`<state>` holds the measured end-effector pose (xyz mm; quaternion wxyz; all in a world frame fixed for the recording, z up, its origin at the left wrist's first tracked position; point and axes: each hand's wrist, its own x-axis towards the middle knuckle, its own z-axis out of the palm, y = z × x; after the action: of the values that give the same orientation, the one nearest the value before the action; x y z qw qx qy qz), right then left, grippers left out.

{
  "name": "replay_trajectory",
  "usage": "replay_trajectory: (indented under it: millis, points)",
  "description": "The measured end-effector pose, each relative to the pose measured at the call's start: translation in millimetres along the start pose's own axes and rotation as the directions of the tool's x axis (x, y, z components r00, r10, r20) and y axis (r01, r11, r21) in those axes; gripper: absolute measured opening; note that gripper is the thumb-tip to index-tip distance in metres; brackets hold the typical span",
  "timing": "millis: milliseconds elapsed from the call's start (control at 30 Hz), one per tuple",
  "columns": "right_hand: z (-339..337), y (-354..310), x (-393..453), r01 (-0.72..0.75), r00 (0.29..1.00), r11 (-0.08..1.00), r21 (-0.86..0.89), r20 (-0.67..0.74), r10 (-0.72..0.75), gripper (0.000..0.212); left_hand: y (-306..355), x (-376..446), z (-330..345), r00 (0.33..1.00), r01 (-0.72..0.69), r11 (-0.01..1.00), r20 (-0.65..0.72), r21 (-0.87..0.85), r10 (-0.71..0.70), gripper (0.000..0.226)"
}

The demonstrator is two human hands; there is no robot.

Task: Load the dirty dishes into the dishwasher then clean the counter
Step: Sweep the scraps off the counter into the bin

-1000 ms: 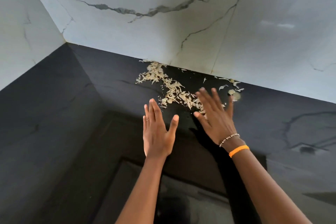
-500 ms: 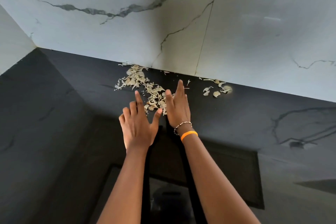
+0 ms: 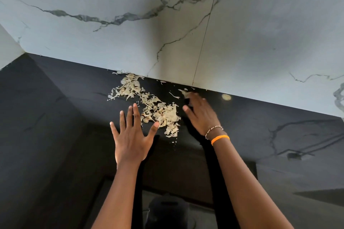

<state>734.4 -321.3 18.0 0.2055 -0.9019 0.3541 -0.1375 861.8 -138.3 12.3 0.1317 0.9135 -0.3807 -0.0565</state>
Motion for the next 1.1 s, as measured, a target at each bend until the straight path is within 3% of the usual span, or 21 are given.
replay_trajectory:
  millis: [33, 100, 167, 267, 367, 433, 467, 500, 533, 600, 667, 700, 767, 833, 933, 1000, 1100]
  points:
    - [2.4, -4.9, -4.3, 0.094, 0.995, 0.995, 0.027, 0.030, -0.095, 0.052, -0.1, 0.4, 0.1, 1.000, 0.000, 1.000, 0.002, -0.005, 0.000, 0.089]
    - [3.9, -8.9, -3.2, 0.104, 0.995, 0.991, 0.088, -0.015, -0.103, 0.057, 0.3, 0.8, -0.1, 1.000, -0.003, 1.000, 0.005, -0.007, 0.003, 0.090]
    - [6.1, -8.9, 7.3, -0.042, 0.997, 0.991, 0.124, -0.065, 0.050, 0.057, -0.1, 1.1, 0.2, 1.000, -0.009, 1.000, 0.009, 0.008, 0.008, 0.092]
    - [14.2, -17.5, 29.5, -0.194, 0.981, 0.981, -0.004, 0.015, 0.194, 0.060, -0.3, -0.3, 0.1, 1.000, -0.008, 1.000, 0.028, 0.016, 0.007, 0.096]
    - [22.0, -43.1, 38.4, -0.029, 0.984, 0.999, 0.046, 0.178, 0.020, 0.057, 0.1, -0.2, -1.8, 0.999, -0.010, 1.000, 0.030, 0.006, 0.010, 0.097]
    - [24.7, -56.5, 30.5, 0.061, 0.962, 0.957, 0.282, 0.240, -0.132, 0.051, -1.3, -0.5, -2.8, 1.000, -0.010, 1.000, 0.026, -0.008, 0.010, 0.097]
    - [24.6, -56.3, 24.2, 0.067, 0.968, 0.919, 0.389, 0.196, -0.153, 0.049, -1.3, -1.1, -2.8, 1.000, -0.015, 1.000, 0.024, -0.010, 0.015, 0.098]
    - [23.5, -51.4, 19.2, 0.058, 0.992, 0.901, 0.430, 0.081, -0.102, 0.050, -1.6, -2.2, -3.0, 1.000, -0.019, 1.000, 0.024, -0.006, 0.019, 0.098]
    - [21.5, -43.5, 18.4, 0.009, 0.997, 0.932, 0.362, -0.075, 0.019, 0.051, -1.8, -1.5, -2.7, 1.000, -0.019, 1.000, 0.021, -0.007, 0.019, 0.098]
    - [15.6, -23.8, 20.4, -0.300, 0.900, 0.943, 0.146, -0.284, 0.330, 0.054, -2.6, 0.5, -2.6, 1.000, -0.017, 1.000, 0.017, -0.008, 0.018, 0.097]
    - [11.7, -13.6, 24.0, -0.547, 0.804, 0.834, 0.068, -0.233, 0.547, 0.065, -2.2, 1.3, -1.8, 1.000, -0.020, 1.000, 0.023, -0.009, 0.020, 0.097]
    - [13.3, -13.9, 25.0, -0.572, 0.806, 0.820, 0.010, -0.179, 0.565, 0.071, -2.3, 0.7, -1.6, 0.999, -0.022, 1.000, 0.028, -0.009, 0.022, 0.097]
    - [19.8, -17.5, 25.6, -0.484, 0.874, 0.866, -0.127, -0.102, 0.474, 0.076, -1.8, -0.2, -0.8, 0.999, -0.023, 1.000, 0.031, -0.014, 0.023, 0.097]
    - [19.9, -20.1, 24.1, -0.301, 0.953, 0.940, -0.160, -0.010, 0.304, 0.072, -1.8, -0.1, -0.8, 0.999, -0.024, 1.000, 0.027, -0.014, 0.025, 0.097]
    - [12.7, -20.5, 9.9, 0.005, 0.993, 0.994, 0.108, 0.114, -0.017, 0.061, -2.5, -0.7, -1.3, 0.999, -0.029, 1.000, 0.031, -0.011, 0.029, 0.097]
    - [10.5, -21.2, 7.0, 0.015, 0.999, 0.964, 0.264, 0.026, -0.023, 0.063, -2.2, 0.4, -2.2, 0.999, -0.030, 0.999, 0.027, -0.024, 0.031, 0.097]
    - [12.1, -23.4, 26.2, -0.143, 0.989, 0.965, 0.220, -0.002, 0.147, 0.067, -1.3, -0.5, -2.7, 1.000, -0.026, 0.999, 0.016, -0.042, 0.027, 0.098]
